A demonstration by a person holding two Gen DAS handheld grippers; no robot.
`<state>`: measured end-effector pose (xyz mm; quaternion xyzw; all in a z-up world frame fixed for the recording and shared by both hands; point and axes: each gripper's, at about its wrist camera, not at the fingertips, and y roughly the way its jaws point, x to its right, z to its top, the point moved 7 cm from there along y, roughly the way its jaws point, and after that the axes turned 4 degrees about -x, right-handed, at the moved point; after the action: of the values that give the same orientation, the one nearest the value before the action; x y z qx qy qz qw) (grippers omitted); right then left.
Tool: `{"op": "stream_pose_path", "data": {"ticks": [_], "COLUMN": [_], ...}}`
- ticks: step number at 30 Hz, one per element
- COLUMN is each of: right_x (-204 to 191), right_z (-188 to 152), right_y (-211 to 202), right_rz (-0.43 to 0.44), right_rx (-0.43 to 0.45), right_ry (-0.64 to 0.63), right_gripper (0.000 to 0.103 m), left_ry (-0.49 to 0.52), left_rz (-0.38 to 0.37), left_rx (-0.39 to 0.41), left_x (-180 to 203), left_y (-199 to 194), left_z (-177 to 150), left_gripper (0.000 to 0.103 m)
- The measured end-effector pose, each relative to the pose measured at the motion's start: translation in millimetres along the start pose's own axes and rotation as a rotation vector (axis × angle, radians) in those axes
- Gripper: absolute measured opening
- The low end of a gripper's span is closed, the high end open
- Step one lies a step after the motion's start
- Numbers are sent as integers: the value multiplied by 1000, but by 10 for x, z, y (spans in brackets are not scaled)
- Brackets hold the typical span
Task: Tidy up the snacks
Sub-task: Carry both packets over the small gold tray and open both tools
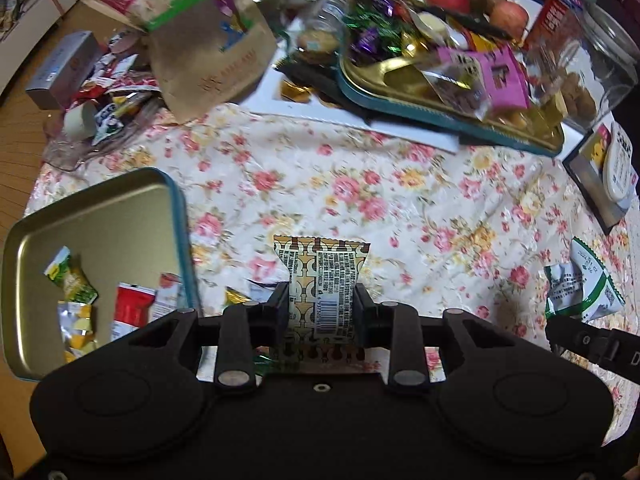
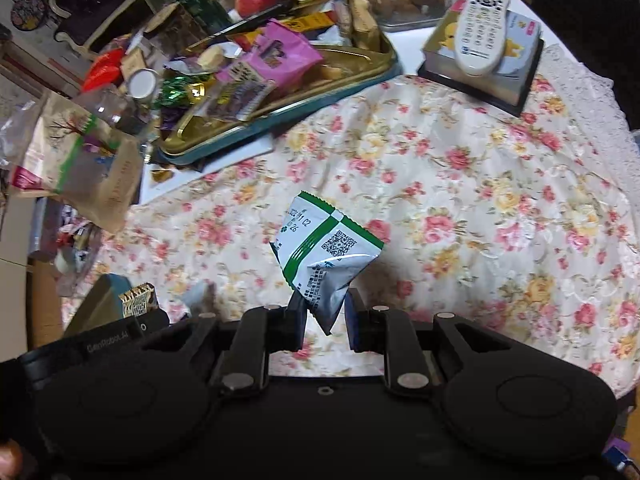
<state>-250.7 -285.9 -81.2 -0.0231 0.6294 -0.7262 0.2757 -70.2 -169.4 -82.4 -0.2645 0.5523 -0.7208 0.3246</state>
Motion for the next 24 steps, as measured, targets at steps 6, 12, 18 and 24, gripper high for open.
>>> {"op": "stream_pose_path", "data": {"ticks": [6, 12, 18, 24], "right_x": [-267, -620, -1146, -1795], "right_z": [-7, -112, -276, -474], "right_y": [73, 192, 276, 372], "right_rz": [-23, -34, -7, 49], "right_rx": [13, 10, 18, 13], "right_ry": [-53, -134, -239, -362], "right_gripper": [22, 22, 22, 22], "left_ry": [-52, -141, -243, -331], "left_rz": [43, 104, 147, 197], "left_rx": [60, 82, 63, 41], "left_x": [-413, -941, -1461, -1961], "left_y": [-231, -325, -300, -266], "left_z": [135, 203, 182, 97], "left_gripper": [40, 40, 40, 40]}}
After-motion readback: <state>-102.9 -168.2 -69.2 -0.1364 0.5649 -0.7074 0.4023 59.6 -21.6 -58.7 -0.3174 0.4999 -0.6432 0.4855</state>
